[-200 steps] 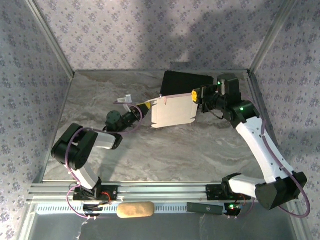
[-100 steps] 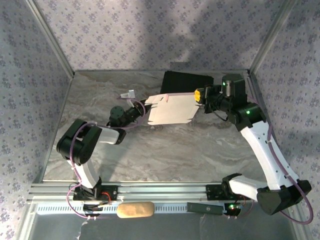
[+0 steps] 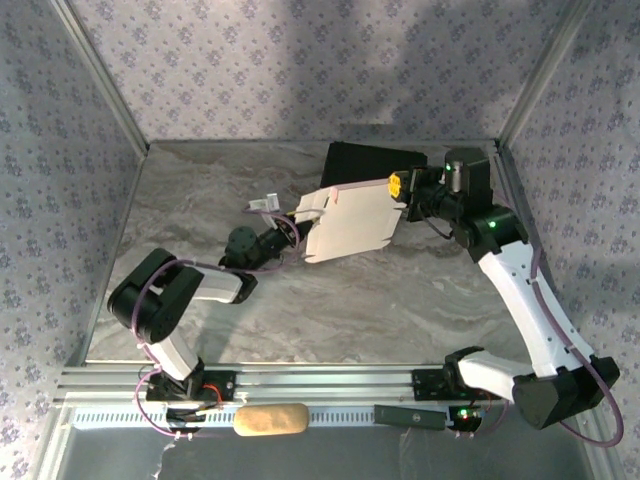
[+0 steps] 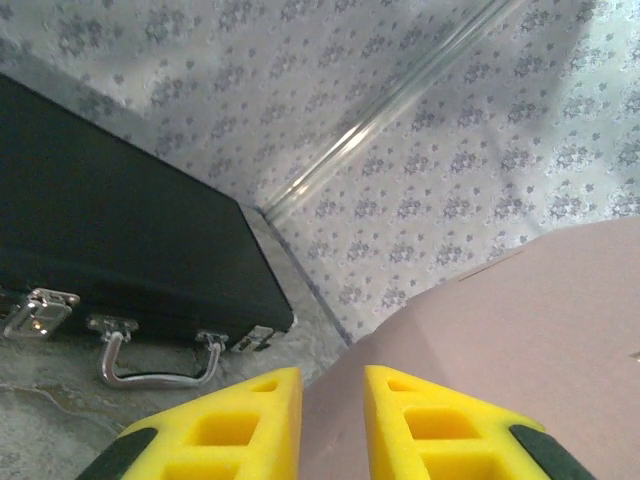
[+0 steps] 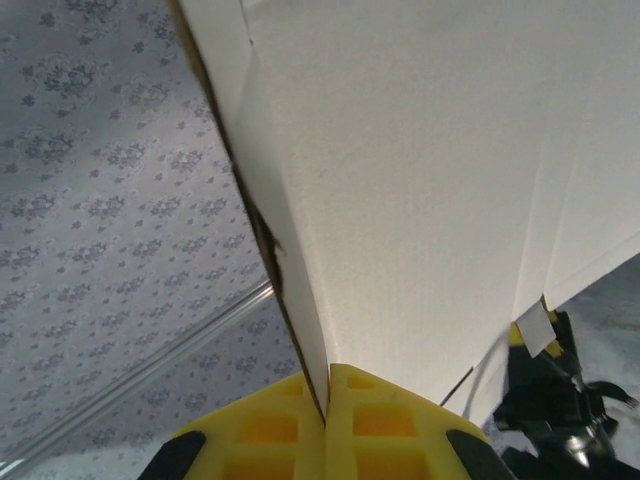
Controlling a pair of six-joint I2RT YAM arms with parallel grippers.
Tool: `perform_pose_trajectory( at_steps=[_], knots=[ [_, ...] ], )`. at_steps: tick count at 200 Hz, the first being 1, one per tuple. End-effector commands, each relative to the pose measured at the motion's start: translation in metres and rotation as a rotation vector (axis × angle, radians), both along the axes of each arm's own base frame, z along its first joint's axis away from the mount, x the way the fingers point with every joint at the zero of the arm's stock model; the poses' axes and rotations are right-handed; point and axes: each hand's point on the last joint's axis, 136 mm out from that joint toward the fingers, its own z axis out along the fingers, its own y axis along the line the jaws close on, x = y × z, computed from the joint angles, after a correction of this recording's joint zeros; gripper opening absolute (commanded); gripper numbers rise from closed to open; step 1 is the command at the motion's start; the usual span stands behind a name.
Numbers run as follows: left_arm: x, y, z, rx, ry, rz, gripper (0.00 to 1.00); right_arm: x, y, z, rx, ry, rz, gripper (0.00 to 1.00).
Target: Fold the paper box
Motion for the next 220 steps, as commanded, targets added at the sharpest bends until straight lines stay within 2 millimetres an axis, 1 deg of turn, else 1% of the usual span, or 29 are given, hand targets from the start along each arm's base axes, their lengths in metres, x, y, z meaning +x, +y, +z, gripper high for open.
perform_pose_trajectory(
  at_steps=[1, 13, 38, 49, 61, 74, 102, 123, 141, 160, 172, 183, 209, 220],
  knots=[
    [-0.010, 0.003, 0.020, -0.019, -0.090, 0.059, 0.24, 0.003, -0.003, -0.011, 0.027, 0.036, -0.035, 0.00],
    [-0.011, 0.002, 0.017, -0.009, -0.089, 0.083, 0.25, 0.004, -0.001, -0.013, 0.031, 0.042, -0.031, 0.00],
    [-0.013, -0.010, 0.013, 0.000, -0.090, 0.087, 0.24, 0.004, 0.001, -0.017, 0.040, 0.049, -0.033, 0.00],
    [-0.015, -0.010, 0.011, 0.008, -0.088, 0.109, 0.24, 0.004, -0.001, -0.018, 0.040, 0.051, -0.040, 0.00],
    [-0.016, -0.005, 0.007, 0.018, -0.079, 0.146, 0.25, 0.005, -0.003, -0.019, 0.042, 0.049, -0.047, 0.00],
    [-0.017, -0.001, 0.007, 0.021, -0.083, 0.165, 0.25, 0.006, -0.003, -0.019, 0.041, 0.050, -0.046, 0.00],
    [-0.016, -0.010, 0.010, 0.019, -0.092, 0.152, 0.26, 0.006, 0.001, -0.023, 0.047, 0.058, -0.037, 0.00],
    [-0.015, -0.017, 0.006, 0.023, -0.085, 0.155, 0.27, 0.006, 0.003, -0.025, 0.049, 0.060, -0.035, 0.00],
    [-0.012, -0.020, 0.001, 0.028, -0.073, 0.172, 0.27, 0.004, 0.004, -0.023, 0.051, 0.053, -0.032, 0.00],
    [-0.013, -0.022, 0.002, 0.026, -0.076, 0.186, 0.27, 0.002, 0.004, -0.020, 0.048, 0.043, -0.031, 0.00],
    [-0.015, -0.019, 0.004, 0.024, -0.077, 0.192, 0.28, 0.002, 0.002, -0.019, 0.048, 0.036, -0.034, 0.00],
    [-0.017, -0.013, 0.002, 0.023, -0.068, 0.202, 0.29, 0.003, -0.001, -0.018, 0.049, 0.036, -0.040, 0.00],
    [-0.021, 0.005, -0.006, 0.019, -0.031, 0.197, 0.32, 0.004, -0.006, -0.018, 0.052, 0.040, -0.050, 0.00],
    [-0.021, 0.008, -0.011, 0.010, -0.008, 0.172, 0.32, 0.005, -0.006, -0.020, 0.051, 0.044, -0.052, 0.00]
  ],
)
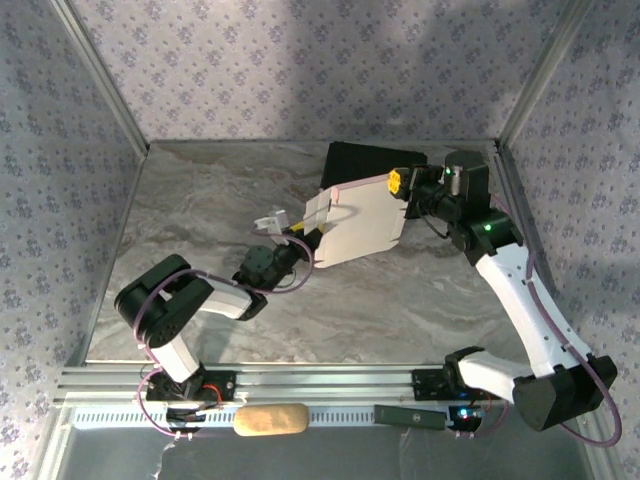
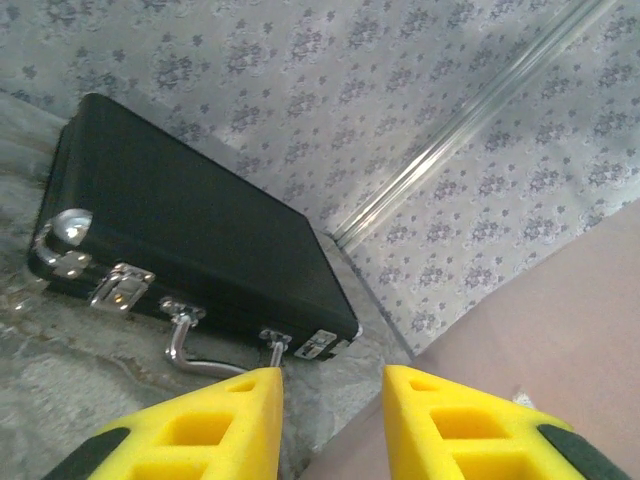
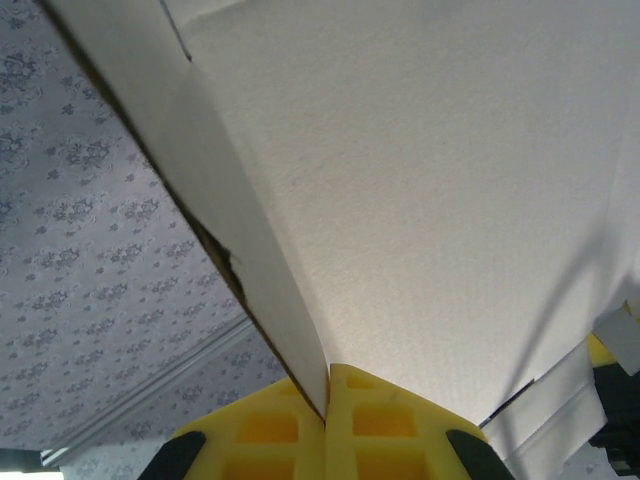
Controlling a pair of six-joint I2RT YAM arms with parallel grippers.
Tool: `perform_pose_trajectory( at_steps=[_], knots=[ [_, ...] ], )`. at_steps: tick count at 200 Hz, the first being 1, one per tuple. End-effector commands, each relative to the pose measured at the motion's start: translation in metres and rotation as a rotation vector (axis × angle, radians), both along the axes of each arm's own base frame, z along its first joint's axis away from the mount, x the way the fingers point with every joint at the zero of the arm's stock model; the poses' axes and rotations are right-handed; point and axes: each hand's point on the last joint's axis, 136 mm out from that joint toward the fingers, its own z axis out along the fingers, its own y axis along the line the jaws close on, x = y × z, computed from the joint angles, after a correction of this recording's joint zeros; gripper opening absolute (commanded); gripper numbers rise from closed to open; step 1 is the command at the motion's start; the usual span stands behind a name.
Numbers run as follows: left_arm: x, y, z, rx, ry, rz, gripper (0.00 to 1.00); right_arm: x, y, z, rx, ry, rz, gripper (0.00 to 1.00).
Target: Fold the paper box
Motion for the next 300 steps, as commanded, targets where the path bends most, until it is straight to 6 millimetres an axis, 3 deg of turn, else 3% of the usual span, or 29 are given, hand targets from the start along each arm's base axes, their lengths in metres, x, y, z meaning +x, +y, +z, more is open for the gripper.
perform_pose_trajectory(
  at_steps=[1, 49, 100, 127, 154, 221, 272, 300],
  knots=[
    [-0.004, 0.011, 0.016, -0.069, -0.018, -0.033, 0.33, -0.005, -0.005, -0.020, -0.002, 0.082, -0.018, 0.00],
    [-0.007, 0.009, 0.026, -0.100, -0.026, -0.070, 0.34, -0.004, -0.003, -0.022, -0.001, 0.089, -0.013, 0.00],
    [0.008, 0.048, 0.028, -0.164, 0.012, 0.038, 0.34, -0.005, -0.005, -0.021, -0.001, 0.089, -0.013, 0.00],
    [0.021, 0.030, 0.034, -0.197, 0.021, -0.026, 0.34, -0.004, -0.005, -0.020, 0.001, 0.088, -0.013, 0.00],
    [0.029, 0.031, 0.031, -0.201, 0.030, -0.003, 0.33, -0.004, -0.004, -0.019, 0.001, 0.089, -0.011, 0.00],
    [0.044, 0.008, 0.030, -0.219, 0.041, -0.041, 0.33, -0.001, -0.004, -0.020, 0.007, 0.090, -0.010, 0.00],
    [0.044, 0.003, 0.023, -0.209, 0.054, -0.042, 0.32, -0.002, -0.006, -0.019, 0.009, 0.096, -0.012, 0.00],
    [0.039, -0.004, 0.031, -0.218, 0.040, -0.070, 0.31, -0.004, -0.009, -0.018, -0.009, 0.100, -0.018, 0.00]
  ],
)
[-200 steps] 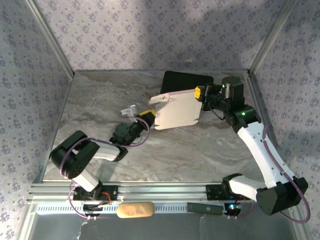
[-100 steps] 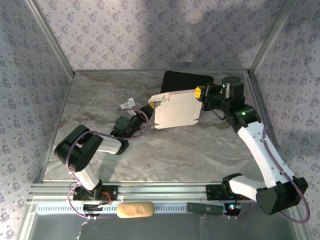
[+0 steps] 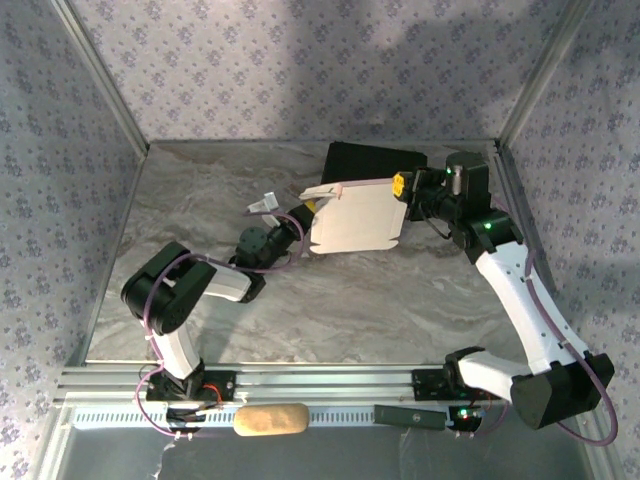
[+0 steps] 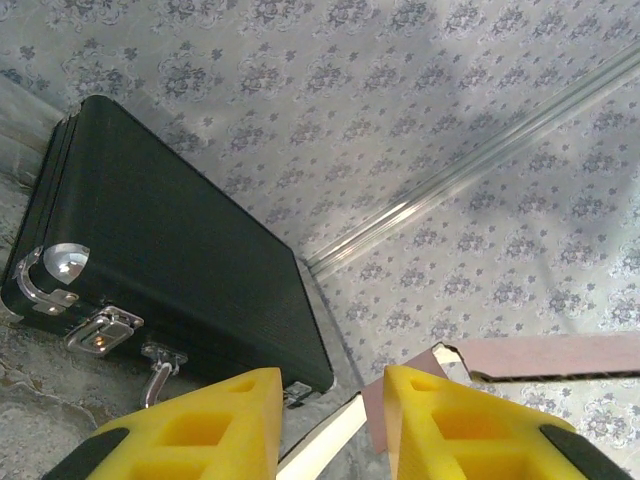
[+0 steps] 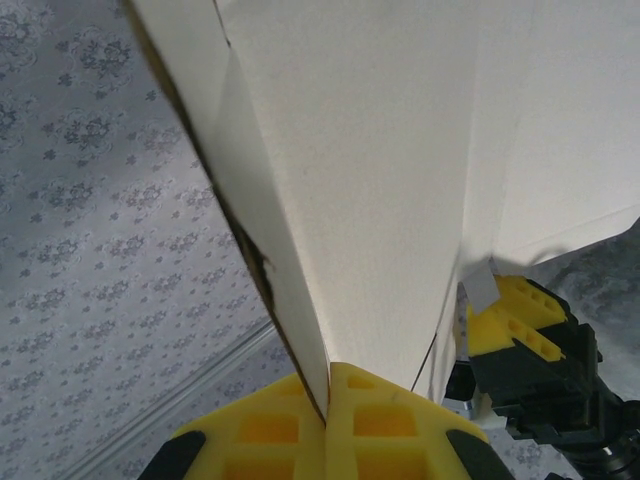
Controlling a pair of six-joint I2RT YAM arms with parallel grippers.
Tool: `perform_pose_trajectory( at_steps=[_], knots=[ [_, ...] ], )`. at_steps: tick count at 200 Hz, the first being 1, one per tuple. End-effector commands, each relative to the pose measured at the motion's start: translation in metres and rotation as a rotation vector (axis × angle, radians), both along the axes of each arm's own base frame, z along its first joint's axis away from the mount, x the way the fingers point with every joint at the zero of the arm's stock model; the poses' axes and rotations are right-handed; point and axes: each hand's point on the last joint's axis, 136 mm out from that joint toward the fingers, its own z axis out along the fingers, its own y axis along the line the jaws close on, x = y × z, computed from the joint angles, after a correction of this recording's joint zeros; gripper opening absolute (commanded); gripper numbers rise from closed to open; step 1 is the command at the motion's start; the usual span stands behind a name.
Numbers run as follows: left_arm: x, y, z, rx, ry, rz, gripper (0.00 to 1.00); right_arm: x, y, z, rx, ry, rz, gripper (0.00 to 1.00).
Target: Fold the paper box
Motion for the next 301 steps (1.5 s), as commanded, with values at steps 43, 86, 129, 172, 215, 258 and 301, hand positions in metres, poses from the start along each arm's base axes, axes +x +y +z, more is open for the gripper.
perform_pose_trajectory(
  at_steps=[43, 86, 129, 172, 215, 258, 301],
  knots=[
    [-0.011, -0.023, 0.009, -0.035, -0.031, -0.059, 0.32, -0.007, 0.007, -0.003, 0.018, 0.045, 0.030, 0.00],
    [-0.005, -0.034, 0.014, -0.049, -0.041, -0.067, 0.32, -0.011, 0.009, -0.002, 0.018, 0.044, 0.034, 0.00],
    [-0.006, -0.051, 0.017, -0.059, -0.052, -0.088, 0.35, -0.013, 0.010, -0.004, 0.027, 0.046, 0.035, 0.00],
    [-0.006, -0.058, 0.011, -0.054, -0.042, -0.085, 0.36, -0.014, 0.010, -0.002, 0.035, 0.043, 0.036, 0.00],
    [-0.009, -0.059, 0.017, -0.052, -0.060, -0.095, 0.30, -0.015, 0.010, -0.002, 0.030, 0.040, 0.038, 0.00],
    [-0.049, -0.041, 0.015, 0.035, -0.048, -0.130, 0.42, -0.017, -0.021, -0.010, -0.137, 0.073, 0.009, 0.00],
    [-0.116, -0.008, 0.006, 0.490, 0.013, -0.169, 0.50, -0.010, -0.023, -0.034, -0.200, 0.128, 0.042, 0.00]
  ],
)
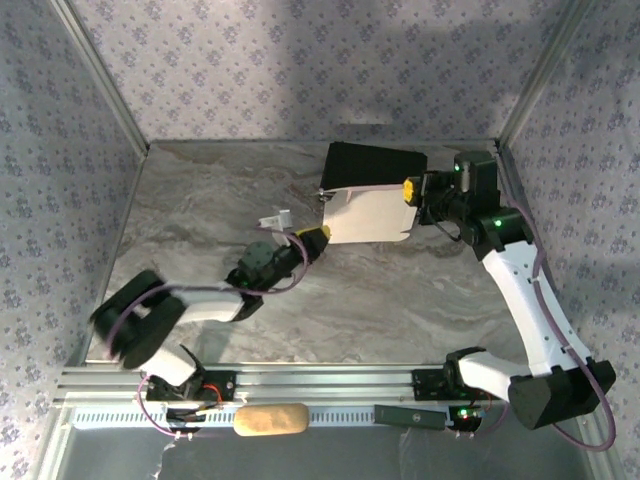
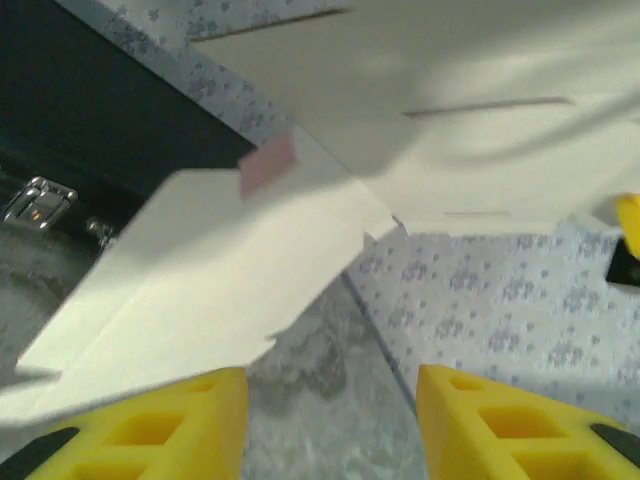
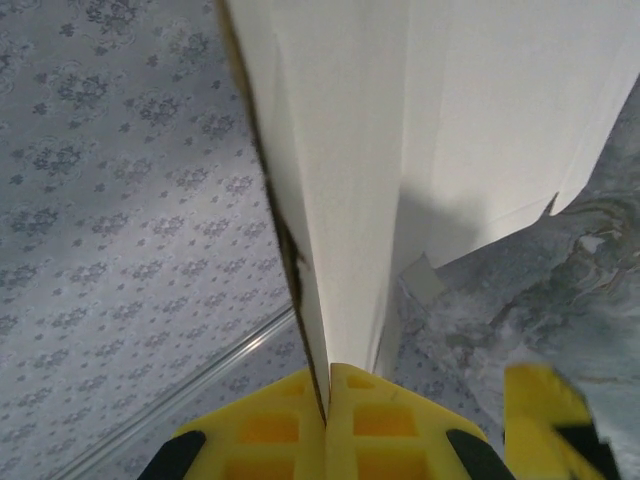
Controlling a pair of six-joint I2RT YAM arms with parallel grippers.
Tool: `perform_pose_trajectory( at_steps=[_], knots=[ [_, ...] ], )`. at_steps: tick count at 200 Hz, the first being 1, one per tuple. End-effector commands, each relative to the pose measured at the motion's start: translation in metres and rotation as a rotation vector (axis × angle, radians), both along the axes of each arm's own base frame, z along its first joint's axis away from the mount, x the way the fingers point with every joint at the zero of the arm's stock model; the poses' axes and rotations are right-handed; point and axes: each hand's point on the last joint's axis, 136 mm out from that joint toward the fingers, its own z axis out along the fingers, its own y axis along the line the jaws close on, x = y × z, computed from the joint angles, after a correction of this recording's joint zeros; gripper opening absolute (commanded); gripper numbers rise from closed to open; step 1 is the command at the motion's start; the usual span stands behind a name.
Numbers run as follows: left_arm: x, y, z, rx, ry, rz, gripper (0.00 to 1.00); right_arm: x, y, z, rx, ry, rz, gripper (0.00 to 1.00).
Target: Fold the paper box
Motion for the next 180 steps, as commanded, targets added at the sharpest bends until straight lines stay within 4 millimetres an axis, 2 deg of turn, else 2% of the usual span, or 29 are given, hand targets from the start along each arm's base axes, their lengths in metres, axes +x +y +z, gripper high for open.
perform_pose_trajectory(
  at_steps=[1, 4, 15, 26, 46, 58, 89, 106, 121, 142, 180],
  knots=[
    [-0.032, 0.019, -0.006, 0.323, -0.021, -0.019, 0.50, -0.001, 0.000, -0.025, -0.069, 0.086, 0.037, 0.00],
    [-0.033, 0.024, -0.008, 0.368, -0.026, -0.010, 0.50, 0.000, 0.000, -0.026, -0.069, 0.088, 0.039, 0.00],
    [-0.034, 0.043, 0.008, 0.458, -0.084, 0.026, 0.52, 0.002, 0.003, -0.024, -0.070, 0.084, 0.049, 0.00],
    [-0.026, 0.061, 0.020, 0.528, -0.132, 0.054, 0.53, 0.002, 0.003, -0.019, -0.079, 0.069, 0.043, 0.00],
    [-0.012, 0.075, 0.031, 0.682, -0.253, 0.065, 0.53, -0.001, 0.005, -0.008, -0.083, 0.046, 0.043, 0.00],
    [-0.004, 0.073, 0.032, 0.791, -0.329, 0.057, 0.52, -0.002, 0.005, -0.002, -0.085, 0.039, 0.044, 0.00],
    [0.006, 0.047, 0.043, 0.967, -0.590, 0.056, 0.54, -0.004, 0.006, 0.007, -0.080, 0.026, 0.054, 0.00],
    [0.017, 0.048, 0.056, 0.999, -0.648, 0.148, 0.56, -0.006, 0.008, 0.011, -0.078, 0.021, 0.069, 0.00],
    [0.021, 0.048, 0.065, 0.986, -0.683, 0.185, 0.56, -0.007, 0.008, 0.015, -0.081, 0.014, 0.073, 0.00],
    [0.018, 0.036, 0.071, 0.955, -0.736, 0.136, 0.57, -0.008, 0.009, 0.020, -0.079, 0.003, 0.082, 0.00],
    [0.029, 0.042, 0.081, 0.826, -0.710, 0.103, 0.57, -0.010, 0.013, 0.025, -0.070, -0.008, 0.098, 0.00]
  ],
)
